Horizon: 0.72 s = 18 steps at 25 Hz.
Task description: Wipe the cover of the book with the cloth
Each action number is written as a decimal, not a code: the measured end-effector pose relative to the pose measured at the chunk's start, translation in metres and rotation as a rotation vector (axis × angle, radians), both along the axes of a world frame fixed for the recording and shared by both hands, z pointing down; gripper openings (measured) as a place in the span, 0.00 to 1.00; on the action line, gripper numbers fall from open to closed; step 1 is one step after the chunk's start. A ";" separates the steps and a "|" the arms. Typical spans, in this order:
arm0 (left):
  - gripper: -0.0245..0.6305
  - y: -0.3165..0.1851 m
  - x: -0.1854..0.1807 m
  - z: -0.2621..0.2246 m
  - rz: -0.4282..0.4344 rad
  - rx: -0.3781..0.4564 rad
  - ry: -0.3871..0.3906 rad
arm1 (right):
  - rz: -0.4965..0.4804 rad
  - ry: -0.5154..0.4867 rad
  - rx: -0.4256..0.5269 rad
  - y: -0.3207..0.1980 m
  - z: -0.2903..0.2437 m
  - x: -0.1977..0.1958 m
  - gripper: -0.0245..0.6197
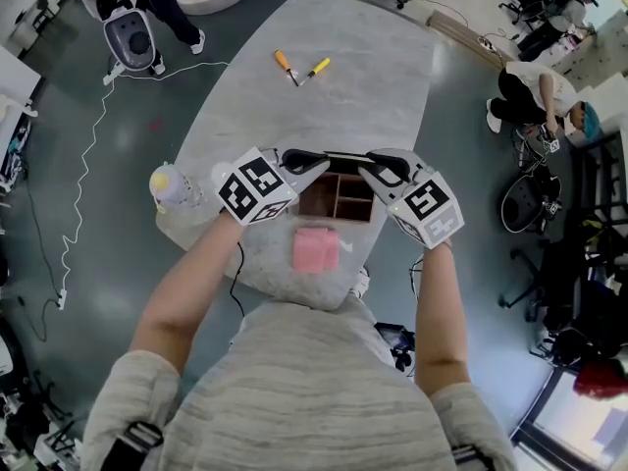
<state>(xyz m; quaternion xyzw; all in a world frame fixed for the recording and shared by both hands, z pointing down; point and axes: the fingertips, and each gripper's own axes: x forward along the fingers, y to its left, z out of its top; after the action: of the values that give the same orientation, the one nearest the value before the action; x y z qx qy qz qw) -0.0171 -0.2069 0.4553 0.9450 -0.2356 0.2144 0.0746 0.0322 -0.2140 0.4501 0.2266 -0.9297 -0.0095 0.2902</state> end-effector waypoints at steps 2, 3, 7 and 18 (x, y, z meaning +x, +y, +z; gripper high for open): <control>0.06 0.008 -0.003 0.003 -0.023 -0.005 0.026 | 0.030 -0.075 -0.022 0.012 0.000 -0.001 0.15; 0.06 0.012 -0.005 0.004 -0.036 -0.008 0.042 | 0.043 -0.105 -0.034 0.019 0.002 -0.001 0.15; 0.06 0.031 -0.011 0.012 -0.079 -0.036 0.098 | 0.091 -0.200 -0.104 0.045 0.017 -0.005 0.15; 0.06 0.083 -0.020 0.054 -0.180 -0.148 0.222 | 0.155 -0.276 -0.228 0.103 0.063 -0.011 0.15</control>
<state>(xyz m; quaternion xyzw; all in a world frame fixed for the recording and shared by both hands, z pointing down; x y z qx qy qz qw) -0.0372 -0.1243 0.5095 0.9299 -0.2931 0.1179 0.1883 0.0214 -0.1115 0.5126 0.2625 -0.9355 0.1493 0.1834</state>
